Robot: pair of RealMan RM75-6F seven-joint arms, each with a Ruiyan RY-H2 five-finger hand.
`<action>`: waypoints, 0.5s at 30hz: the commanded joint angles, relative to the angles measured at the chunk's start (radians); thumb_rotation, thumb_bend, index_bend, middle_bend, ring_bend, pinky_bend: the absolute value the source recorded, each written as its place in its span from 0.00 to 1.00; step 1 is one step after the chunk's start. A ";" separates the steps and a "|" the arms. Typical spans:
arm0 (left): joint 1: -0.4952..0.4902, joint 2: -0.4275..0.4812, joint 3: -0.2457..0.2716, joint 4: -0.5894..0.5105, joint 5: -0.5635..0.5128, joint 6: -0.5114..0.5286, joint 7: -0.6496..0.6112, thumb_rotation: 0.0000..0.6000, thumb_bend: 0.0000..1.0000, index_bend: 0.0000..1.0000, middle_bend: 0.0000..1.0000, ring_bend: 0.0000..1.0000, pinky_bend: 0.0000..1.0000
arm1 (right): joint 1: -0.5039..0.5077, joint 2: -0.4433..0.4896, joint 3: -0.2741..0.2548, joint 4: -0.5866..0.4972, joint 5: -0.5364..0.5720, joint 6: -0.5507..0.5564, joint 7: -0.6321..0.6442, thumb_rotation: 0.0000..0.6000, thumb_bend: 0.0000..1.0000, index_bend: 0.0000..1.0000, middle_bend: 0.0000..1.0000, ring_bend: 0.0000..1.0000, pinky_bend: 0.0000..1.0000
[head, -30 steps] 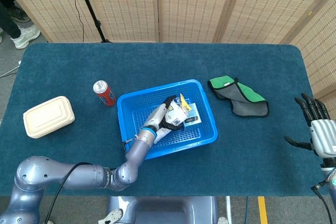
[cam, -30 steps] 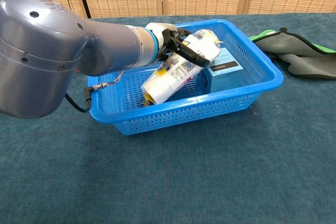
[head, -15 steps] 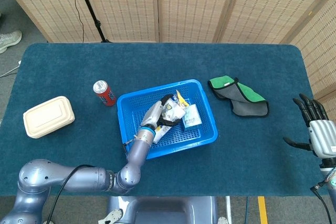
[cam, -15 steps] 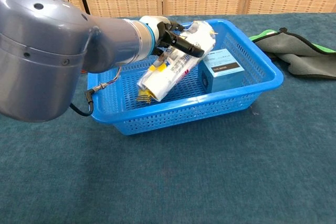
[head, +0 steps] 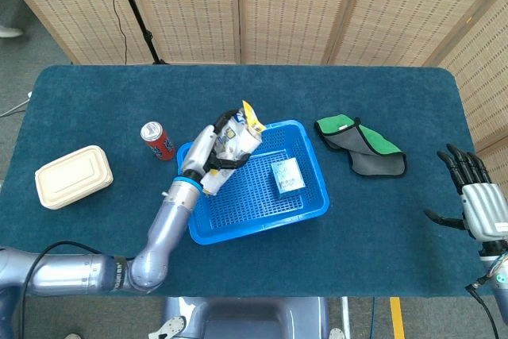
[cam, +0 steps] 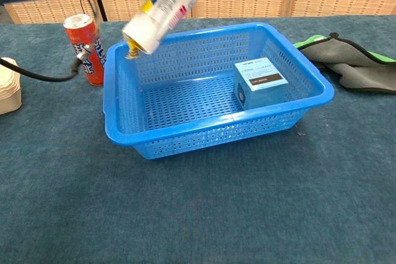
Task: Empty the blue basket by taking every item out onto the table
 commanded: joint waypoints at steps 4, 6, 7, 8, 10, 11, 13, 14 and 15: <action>0.163 0.223 0.037 -0.138 0.097 -0.033 -0.018 1.00 0.71 0.40 0.20 0.31 0.48 | 0.002 -0.004 -0.005 -0.007 -0.009 0.001 -0.014 1.00 0.00 0.00 0.00 0.00 0.00; 0.206 0.280 0.060 -0.152 0.130 -0.052 -0.028 1.00 0.71 0.40 0.20 0.32 0.48 | 0.002 -0.004 -0.005 -0.011 -0.011 0.003 -0.018 1.00 0.00 0.00 0.00 0.00 0.00; 0.229 0.306 0.072 -0.159 0.149 -0.058 -0.037 1.00 0.70 0.40 0.20 0.32 0.48 | 0.001 -0.004 -0.005 -0.015 -0.012 0.006 -0.019 1.00 0.00 0.00 0.00 0.00 0.00; 0.244 0.321 0.079 -0.163 0.163 -0.061 -0.045 1.00 0.70 0.40 0.21 0.32 0.48 | 0.001 -0.004 -0.005 -0.017 -0.013 0.008 -0.021 1.00 0.00 0.00 0.00 0.00 0.00; 0.282 0.358 0.096 -0.171 0.200 -0.071 -0.072 1.00 0.70 0.40 0.21 0.32 0.48 | 0.000 -0.004 -0.005 -0.022 -0.016 0.012 -0.025 1.00 0.00 0.00 0.00 0.00 0.00; 0.309 0.383 0.109 -0.177 0.223 -0.077 -0.090 1.00 0.70 0.40 0.21 0.32 0.48 | 0.000 -0.004 -0.005 -0.027 -0.018 0.014 -0.028 1.00 0.00 0.00 0.00 0.00 0.00; 0.346 0.421 0.130 -0.185 0.264 -0.096 -0.117 1.00 0.70 0.40 0.21 0.32 0.48 | 0.000 -0.003 -0.007 -0.033 -0.022 0.016 -0.033 1.00 0.00 0.00 0.00 0.00 0.00; 0.366 0.443 0.144 -0.189 0.287 -0.109 -0.131 1.00 0.70 0.40 0.21 0.32 0.48 | 0.000 -0.003 -0.008 -0.036 -0.024 0.017 -0.036 1.00 0.00 0.00 0.00 0.00 0.00; 0.379 0.456 0.154 -0.191 0.303 -0.118 -0.140 1.00 0.70 0.40 0.21 0.32 0.48 | 0.000 -0.002 -0.008 -0.038 -0.025 0.018 -0.038 1.00 0.00 0.00 0.00 0.00 0.00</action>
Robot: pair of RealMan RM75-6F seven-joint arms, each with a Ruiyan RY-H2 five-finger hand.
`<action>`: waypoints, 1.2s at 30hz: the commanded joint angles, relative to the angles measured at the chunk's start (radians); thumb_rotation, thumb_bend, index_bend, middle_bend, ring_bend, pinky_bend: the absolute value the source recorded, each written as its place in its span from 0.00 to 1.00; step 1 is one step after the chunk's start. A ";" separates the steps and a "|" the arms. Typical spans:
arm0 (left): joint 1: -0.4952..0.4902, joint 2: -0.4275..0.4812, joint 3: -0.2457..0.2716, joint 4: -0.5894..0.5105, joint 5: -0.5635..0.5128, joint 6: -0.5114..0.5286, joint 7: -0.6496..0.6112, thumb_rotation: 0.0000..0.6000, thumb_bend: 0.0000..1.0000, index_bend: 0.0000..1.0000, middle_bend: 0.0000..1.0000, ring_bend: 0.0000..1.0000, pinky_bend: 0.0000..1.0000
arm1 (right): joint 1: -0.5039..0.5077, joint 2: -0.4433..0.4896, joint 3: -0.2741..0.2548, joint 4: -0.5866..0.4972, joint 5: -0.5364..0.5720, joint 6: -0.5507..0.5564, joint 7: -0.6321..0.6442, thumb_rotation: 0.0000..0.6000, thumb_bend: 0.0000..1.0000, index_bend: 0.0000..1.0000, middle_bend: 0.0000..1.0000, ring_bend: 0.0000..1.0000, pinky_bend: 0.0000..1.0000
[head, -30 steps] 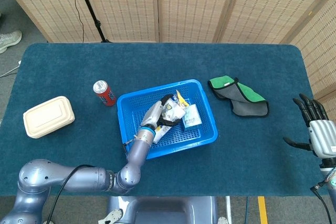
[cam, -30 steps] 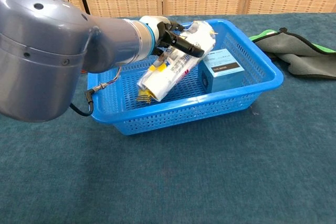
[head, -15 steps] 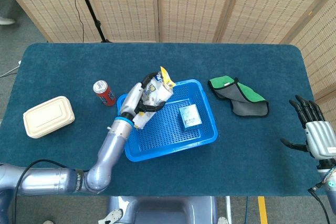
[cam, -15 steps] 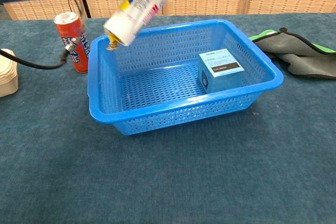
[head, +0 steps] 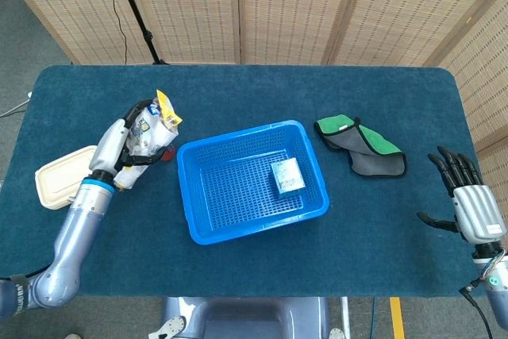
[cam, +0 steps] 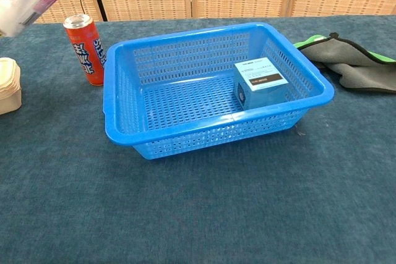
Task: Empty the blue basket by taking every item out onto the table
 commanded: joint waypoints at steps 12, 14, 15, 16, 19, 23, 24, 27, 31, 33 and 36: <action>0.165 0.085 0.234 0.112 0.347 -0.153 -0.123 1.00 0.64 0.40 0.21 0.30 0.48 | 0.005 -0.007 -0.014 -0.028 -0.026 0.000 -0.038 1.00 0.00 0.00 0.00 0.00 0.00; 0.163 0.069 0.262 0.142 0.377 -0.182 -0.126 1.00 0.60 0.38 0.21 0.28 0.48 | 0.005 -0.008 -0.014 -0.030 -0.027 0.001 -0.042 1.00 0.00 0.00 0.00 0.00 0.00; 0.162 0.062 0.277 0.156 0.390 -0.200 -0.128 1.00 0.58 0.37 0.21 0.28 0.48 | 0.005 -0.007 -0.014 -0.031 -0.026 0.001 -0.043 1.00 0.00 0.00 0.00 0.00 0.00; 0.161 0.057 0.286 0.167 0.397 -0.208 -0.129 1.00 0.57 0.37 0.20 0.27 0.48 | 0.005 -0.007 -0.014 -0.031 -0.025 0.001 -0.043 1.00 0.00 0.00 0.00 0.00 0.00; 0.156 0.031 0.341 0.224 0.409 -0.228 -0.070 1.00 0.50 0.20 0.09 0.14 0.35 | 0.003 -0.004 -0.011 -0.027 -0.016 0.000 -0.035 1.00 0.00 0.00 0.00 0.00 0.00; 0.116 0.063 0.388 0.253 0.451 -0.340 -0.042 1.00 0.15 0.00 0.00 0.00 0.01 | 0.002 -0.002 -0.014 -0.023 -0.022 0.004 -0.030 1.00 0.00 0.00 0.00 0.00 0.00; 0.112 0.067 0.389 0.257 0.468 -0.342 -0.043 1.00 0.06 0.00 0.00 0.00 0.00 | 0.003 -0.001 -0.016 -0.022 -0.025 0.004 -0.029 1.00 0.00 0.00 0.00 0.00 0.00; 0.116 0.072 0.387 0.257 0.514 -0.307 -0.040 1.00 0.00 0.00 0.00 0.00 0.00 | 0.004 0.001 -0.019 -0.021 -0.030 0.001 -0.028 1.00 0.00 0.00 0.00 0.00 0.00; 0.118 0.076 0.393 0.245 0.535 -0.273 -0.017 1.00 0.00 0.00 0.00 0.00 0.00 | 0.004 0.001 -0.018 -0.021 -0.029 0.004 -0.025 1.00 0.00 0.00 0.00 0.00 0.00; 0.119 0.076 0.389 0.236 0.544 -0.266 -0.030 1.00 0.00 0.00 0.00 0.00 0.00 | 0.004 0.001 -0.018 -0.021 -0.029 0.005 -0.024 1.00 0.00 0.00 0.00 0.00 0.00; 0.118 0.066 0.372 0.223 0.593 -0.246 -0.080 1.00 0.00 0.00 0.00 0.00 0.00 | 0.003 0.001 -0.018 -0.021 -0.029 0.006 -0.024 1.00 0.00 0.00 0.00 0.00 0.00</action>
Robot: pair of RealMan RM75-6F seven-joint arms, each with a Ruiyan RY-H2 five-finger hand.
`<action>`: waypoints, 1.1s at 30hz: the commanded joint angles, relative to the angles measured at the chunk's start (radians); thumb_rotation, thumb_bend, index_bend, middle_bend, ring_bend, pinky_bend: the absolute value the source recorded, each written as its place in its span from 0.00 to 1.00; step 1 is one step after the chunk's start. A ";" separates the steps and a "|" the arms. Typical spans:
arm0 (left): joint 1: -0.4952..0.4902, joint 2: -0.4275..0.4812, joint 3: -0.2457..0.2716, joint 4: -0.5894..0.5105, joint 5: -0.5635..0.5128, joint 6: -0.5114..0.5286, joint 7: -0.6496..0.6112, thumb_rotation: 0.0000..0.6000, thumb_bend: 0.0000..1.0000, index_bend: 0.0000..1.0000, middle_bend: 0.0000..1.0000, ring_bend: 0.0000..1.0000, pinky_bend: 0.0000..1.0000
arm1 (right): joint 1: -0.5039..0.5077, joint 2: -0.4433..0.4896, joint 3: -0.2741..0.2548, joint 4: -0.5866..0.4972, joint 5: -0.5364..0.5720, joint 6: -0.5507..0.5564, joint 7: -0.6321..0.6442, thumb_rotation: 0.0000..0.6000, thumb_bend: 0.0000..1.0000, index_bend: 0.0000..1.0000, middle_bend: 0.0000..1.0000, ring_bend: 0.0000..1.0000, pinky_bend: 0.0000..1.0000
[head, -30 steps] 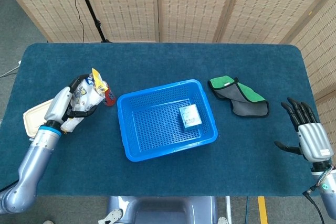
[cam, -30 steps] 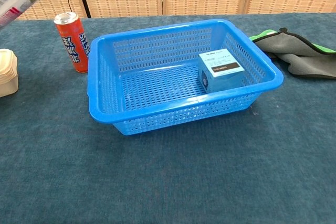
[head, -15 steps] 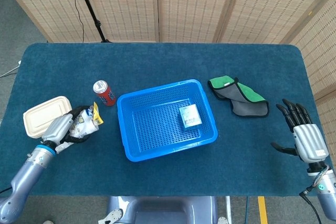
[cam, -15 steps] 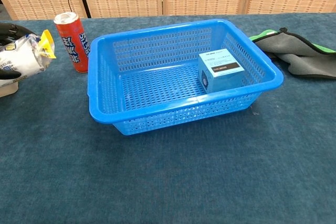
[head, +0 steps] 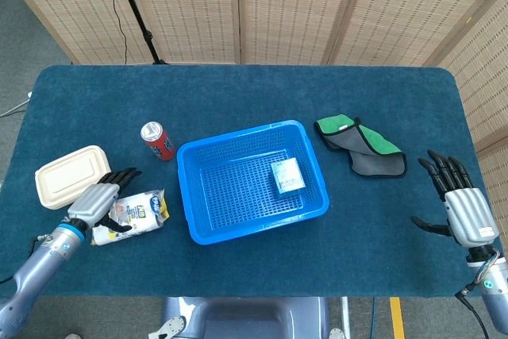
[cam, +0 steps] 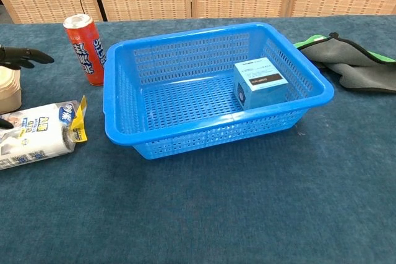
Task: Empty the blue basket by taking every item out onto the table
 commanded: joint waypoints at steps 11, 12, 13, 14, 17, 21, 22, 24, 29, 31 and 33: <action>-0.144 -0.154 -0.141 -0.100 0.077 0.030 -0.063 1.00 0.00 0.00 0.00 0.00 0.00 | -0.001 0.008 -0.002 -0.009 -0.005 0.004 0.008 1.00 0.00 0.00 0.00 0.00 0.00; -0.169 -0.178 -0.154 -0.101 0.035 0.023 -0.026 1.00 0.00 0.00 0.00 0.00 0.00 | -0.001 0.010 -0.002 -0.009 -0.005 0.006 0.011 1.00 0.00 0.00 0.00 0.00 0.00; -0.193 -0.205 -0.166 -0.098 -0.010 0.020 0.013 1.00 0.00 0.00 0.00 0.00 0.00 | -0.002 0.011 -0.002 -0.009 -0.005 0.007 0.015 1.00 0.00 0.00 0.00 0.00 0.00; -0.208 -0.221 -0.170 -0.094 -0.041 0.021 0.039 1.00 0.00 0.00 0.00 0.00 0.00 | -0.002 0.012 -0.002 -0.009 -0.005 0.008 0.017 1.00 0.00 0.00 0.00 0.00 0.00; -0.305 -0.328 -0.195 -0.054 -0.229 0.027 0.177 1.00 0.00 0.00 0.00 0.00 0.00 | -0.004 0.017 0.000 -0.002 0.000 0.010 0.034 1.00 0.00 0.00 0.00 0.00 0.00; -0.405 -0.450 -0.214 0.018 -0.402 0.073 0.300 1.00 0.00 0.00 0.00 0.00 0.00 | -0.003 0.018 0.002 0.014 0.005 0.007 0.058 1.00 0.00 0.00 0.00 0.00 0.00; -0.424 -0.475 -0.217 0.032 -0.430 0.084 0.320 1.00 0.00 0.00 0.00 0.00 0.00 | -0.003 0.019 0.003 0.018 0.008 0.005 0.064 1.00 0.00 0.00 0.00 0.00 0.00; -0.468 -0.543 -0.236 0.081 -0.494 0.099 0.343 1.00 0.00 0.00 0.00 0.00 0.00 | -0.001 0.022 0.007 0.027 0.013 0.002 0.080 1.00 0.00 0.00 0.00 0.00 0.00; -0.533 -0.669 -0.268 0.213 -0.565 0.127 0.355 1.00 0.00 0.00 0.00 0.00 0.00 | -0.001 0.026 0.010 0.036 0.014 0.007 0.108 1.00 0.00 0.00 0.00 0.00 0.00; -0.544 -0.700 -0.270 0.253 -0.566 0.131 0.352 1.00 0.00 0.00 0.00 0.00 0.00 | -0.001 0.026 0.010 0.038 0.014 0.007 0.115 1.00 0.00 0.00 0.00 0.00 0.00; -0.553 -0.724 -0.278 0.285 -0.577 0.126 0.343 1.00 0.00 0.00 0.00 0.00 0.00 | -0.002 0.028 0.011 0.039 0.015 0.008 0.120 1.00 0.00 0.00 0.00 0.00 0.00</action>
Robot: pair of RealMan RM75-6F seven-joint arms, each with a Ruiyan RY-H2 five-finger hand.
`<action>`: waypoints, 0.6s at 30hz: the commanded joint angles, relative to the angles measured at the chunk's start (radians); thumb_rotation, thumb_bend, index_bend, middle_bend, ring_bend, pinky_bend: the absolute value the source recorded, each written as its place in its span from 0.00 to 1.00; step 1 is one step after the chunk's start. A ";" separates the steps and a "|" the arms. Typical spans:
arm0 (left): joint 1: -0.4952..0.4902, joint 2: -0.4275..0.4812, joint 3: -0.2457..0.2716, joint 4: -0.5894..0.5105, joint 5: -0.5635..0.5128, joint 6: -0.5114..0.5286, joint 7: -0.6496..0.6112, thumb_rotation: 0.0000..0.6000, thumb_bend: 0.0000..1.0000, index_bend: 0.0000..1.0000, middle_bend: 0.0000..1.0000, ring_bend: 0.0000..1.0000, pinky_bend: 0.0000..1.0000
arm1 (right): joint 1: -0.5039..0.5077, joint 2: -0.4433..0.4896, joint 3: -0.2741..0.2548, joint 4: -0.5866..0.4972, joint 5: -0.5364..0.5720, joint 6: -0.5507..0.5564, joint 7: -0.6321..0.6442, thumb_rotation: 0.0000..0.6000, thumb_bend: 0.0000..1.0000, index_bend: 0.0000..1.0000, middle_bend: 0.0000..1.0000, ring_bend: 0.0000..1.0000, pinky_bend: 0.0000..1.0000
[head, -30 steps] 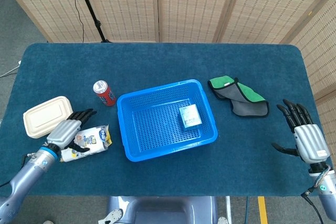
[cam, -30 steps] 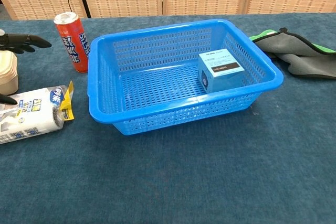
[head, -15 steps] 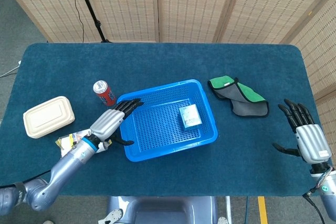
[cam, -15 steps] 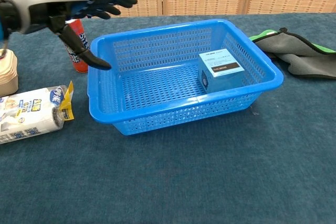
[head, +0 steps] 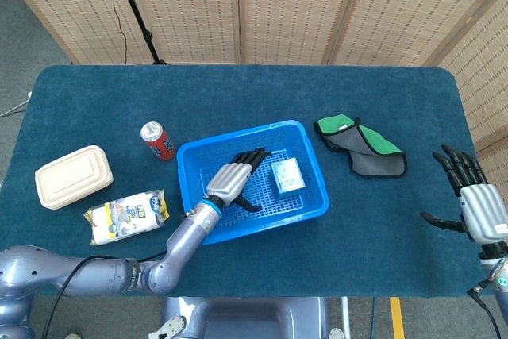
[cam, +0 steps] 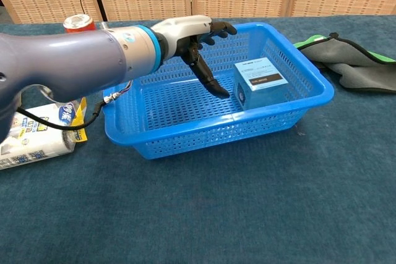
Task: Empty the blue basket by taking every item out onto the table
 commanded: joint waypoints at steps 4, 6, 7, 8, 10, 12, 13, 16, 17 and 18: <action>-0.049 -0.080 -0.039 0.103 -0.051 -0.018 -0.015 1.00 0.00 0.00 0.00 0.00 0.00 | -0.002 0.003 0.001 0.000 0.002 0.003 0.007 1.00 0.00 0.00 0.00 0.00 0.00; -0.059 -0.092 -0.049 0.123 -0.071 -0.038 -0.023 1.00 0.00 0.00 0.00 0.00 0.00 | -0.001 0.002 0.000 0.001 0.002 0.001 0.008 1.00 0.00 0.00 0.00 0.00 0.00; -0.063 -0.098 -0.054 0.133 -0.079 -0.047 -0.028 1.00 0.00 0.00 0.00 0.00 0.00 | -0.001 0.002 0.000 0.001 0.002 0.000 0.008 1.00 0.00 0.00 0.00 0.00 0.00; -0.066 -0.102 -0.056 0.140 -0.083 -0.051 -0.030 1.00 0.00 0.00 0.00 0.00 0.00 | -0.001 0.002 0.000 0.001 0.002 0.000 0.008 1.00 0.00 0.00 0.00 0.00 0.00; -0.074 -0.113 -0.063 0.163 -0.091 -0.064 -0.037 1.00 0.00 0.00 0.00 0.00 0.00 | 0.000 0.001 0.000 0.002 0.002 -0.001 0.007 1.00 0.00 0.00 0.00 0.00 0.00; -0.085 -0.132 -0.069 0.197 -0.092 -0.072 -0.044 1.00 0.00 0.00 0.00 0.00 0.00 | 0.000 0.001 0.000 0.002 0.002 -0.002 0.007 1.00 0.00 0.00 0.00 0.00 0.00; -0.089 -0.140 -0.071 0.210 -0.093 -0.076 -0.048 1.00 0.00 0.00 0.00 0.00 0.00 | 0.000 0.001 0.001 0.003 0.003 -0.002 0.007 1.00 0.00 0.00 0.00 0.00 0.00; -0.100 -0.166 -0.079 0.247 -0.089 -0.086 -0.062 1.00 0.00 0.00 0.00 0.00 0.00 | 0.002 0.000 0.003 0.004 0.007 -0.005 0.006 1.00 0.00 0.00 0.00 0.00 0.00; -0.105 -0.181 -0.080 0.266 -0.082 -0.084 -0.066 1.00 0.00 0.00 0.00 0.00 0.00 | 0.002 0.000 0.003 0.006 0.008 -0.006 0.006 1.00 0.00 0.00 0.00 0.00 0.00; -0.110 -0.193 -0.082 0.281 -0.080 -0.085 -0.072 1.00 0.00 0.00 0.00 0.00 0.00 | 0.003 -0.001 0.003 0.007 0.009 -0.008 0.005 1.00 0.00 0.00 0.00 0.00 0.00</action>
